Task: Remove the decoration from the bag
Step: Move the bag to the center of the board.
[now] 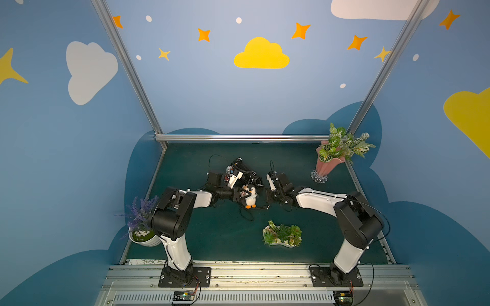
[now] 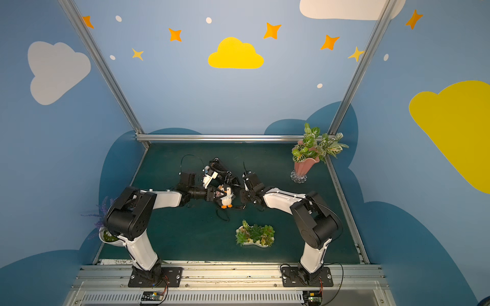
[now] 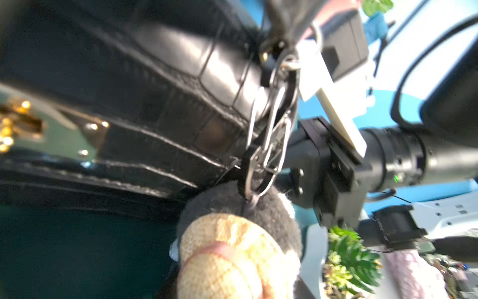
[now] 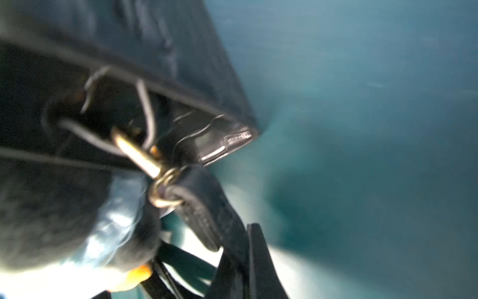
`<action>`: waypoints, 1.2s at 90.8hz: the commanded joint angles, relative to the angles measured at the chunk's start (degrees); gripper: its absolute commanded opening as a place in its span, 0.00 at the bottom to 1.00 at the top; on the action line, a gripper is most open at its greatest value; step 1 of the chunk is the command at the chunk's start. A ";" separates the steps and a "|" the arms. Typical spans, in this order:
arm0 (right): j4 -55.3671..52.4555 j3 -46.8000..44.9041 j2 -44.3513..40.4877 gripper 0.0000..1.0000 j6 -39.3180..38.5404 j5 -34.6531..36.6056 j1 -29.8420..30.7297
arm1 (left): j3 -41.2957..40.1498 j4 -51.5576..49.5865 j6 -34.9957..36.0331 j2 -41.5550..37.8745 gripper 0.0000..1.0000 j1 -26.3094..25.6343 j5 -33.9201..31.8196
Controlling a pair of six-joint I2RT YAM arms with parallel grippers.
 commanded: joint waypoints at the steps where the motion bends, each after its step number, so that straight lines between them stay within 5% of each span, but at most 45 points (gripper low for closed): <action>1: -6.40 -3.29 -4.25 0.00 -3.87 -0.37 -3.40 | -2.03 6.01 -4.61 -2.97 0.49 -3.60 -1.14; 42: -10.35 -12.21 -16.27 0.00 -6.15 0.17 -15.49 | -1.43 15.06 -12.33 -0.68 0.49 -23.02 -21.29; 58: -12.72 -14.42 -24.22 0.33 -4.20 -1.74 -18.52 | -1.76 16.03 -12.70 -0.65 0.58 -24.26 -26.35; 73: -17.50 -14.14 -32.79 0.58 -0.36 -4.33 -18.54 | -5.14 15.66 -10.45 -4.67 0.86 -24.17 -30.00; 88: -20.93 -12.41 -38.81 0.61 9.31 -6.87 -15.32 | -8.11 12.53 -7.94 -11.46 1.00 -24.12 -32.03; 109: -20.18 -10.85 -42.39 0.56 22.38 7.79 -0.86 | -9.48 5.49 -3.76 -20.62 1.00 -23.99 -33.29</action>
